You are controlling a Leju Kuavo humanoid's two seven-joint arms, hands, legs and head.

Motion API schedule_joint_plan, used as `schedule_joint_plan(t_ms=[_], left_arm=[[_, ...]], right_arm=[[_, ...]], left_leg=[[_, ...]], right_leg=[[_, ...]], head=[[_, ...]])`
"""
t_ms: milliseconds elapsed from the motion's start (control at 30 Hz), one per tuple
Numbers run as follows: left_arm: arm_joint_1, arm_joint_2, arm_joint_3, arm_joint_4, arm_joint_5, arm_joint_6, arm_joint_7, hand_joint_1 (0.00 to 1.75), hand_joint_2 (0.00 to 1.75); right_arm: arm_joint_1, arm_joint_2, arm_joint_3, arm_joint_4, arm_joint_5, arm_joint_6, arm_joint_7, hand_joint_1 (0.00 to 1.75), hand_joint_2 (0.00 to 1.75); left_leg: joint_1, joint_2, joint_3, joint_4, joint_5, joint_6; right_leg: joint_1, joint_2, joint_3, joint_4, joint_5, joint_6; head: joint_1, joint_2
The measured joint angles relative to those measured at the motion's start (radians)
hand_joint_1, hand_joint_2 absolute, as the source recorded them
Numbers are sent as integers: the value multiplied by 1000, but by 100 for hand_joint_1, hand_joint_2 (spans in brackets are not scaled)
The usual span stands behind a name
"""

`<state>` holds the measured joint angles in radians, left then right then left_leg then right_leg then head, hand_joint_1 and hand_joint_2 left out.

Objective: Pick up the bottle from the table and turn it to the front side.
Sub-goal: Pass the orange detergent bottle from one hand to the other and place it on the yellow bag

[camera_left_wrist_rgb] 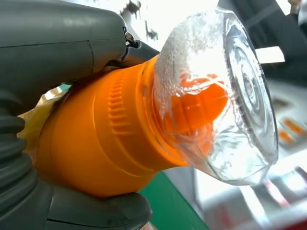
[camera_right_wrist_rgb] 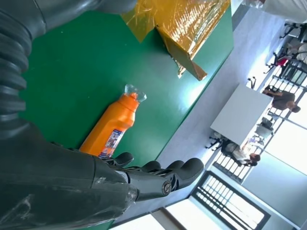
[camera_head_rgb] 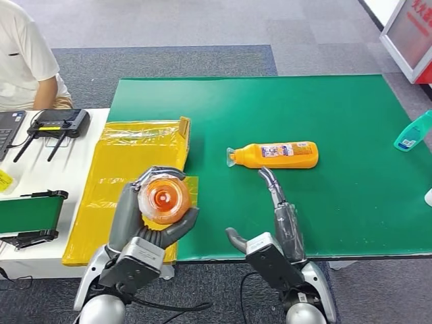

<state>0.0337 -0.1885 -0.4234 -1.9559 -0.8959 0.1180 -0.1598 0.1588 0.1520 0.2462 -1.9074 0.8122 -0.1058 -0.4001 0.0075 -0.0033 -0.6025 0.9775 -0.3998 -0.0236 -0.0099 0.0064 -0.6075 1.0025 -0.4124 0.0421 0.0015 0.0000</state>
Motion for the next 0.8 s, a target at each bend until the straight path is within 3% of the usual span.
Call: schedule_joint_plan(t_ms=[100,167,467,667,800], left_arm=[[23,0,24,-9,-271,61,42,175,175],[40,-1,49,-9,-347,71,55,175,175],[23,15,173,45,-470,96,32,175,175],[6,33,206,85,-506,103,32,175,175],[-39,78,217,161,-571,96,43,175,175]], right_arm=[[16,9,-16,-15,9,-2,-1,0,175],[23,14,-29,-20,3,1,-6,0,175],[1,22,-53,-4,-10,36,-41,0,175],[-16,22,-51,17,-10,38,-44,0,175],[-40,21,-38,38,-28,46,-50,0,175]], left_leg=[[0,0,0,0,0,0],[0,0,0,0,0,0],[0,0,0,0,0,0],[0,0,0,0,0,0],[0,0,0,0,0,0]], right_leg=[[0,0,0,0,0,0],[0,0,0,0,0,0],[0,0,0,0,0,0],[0,0,0,0,0,0],[0,0,-1,0,0,0]], head=[[0,0],[0,0],[0,0],[0,0],[0,0]])
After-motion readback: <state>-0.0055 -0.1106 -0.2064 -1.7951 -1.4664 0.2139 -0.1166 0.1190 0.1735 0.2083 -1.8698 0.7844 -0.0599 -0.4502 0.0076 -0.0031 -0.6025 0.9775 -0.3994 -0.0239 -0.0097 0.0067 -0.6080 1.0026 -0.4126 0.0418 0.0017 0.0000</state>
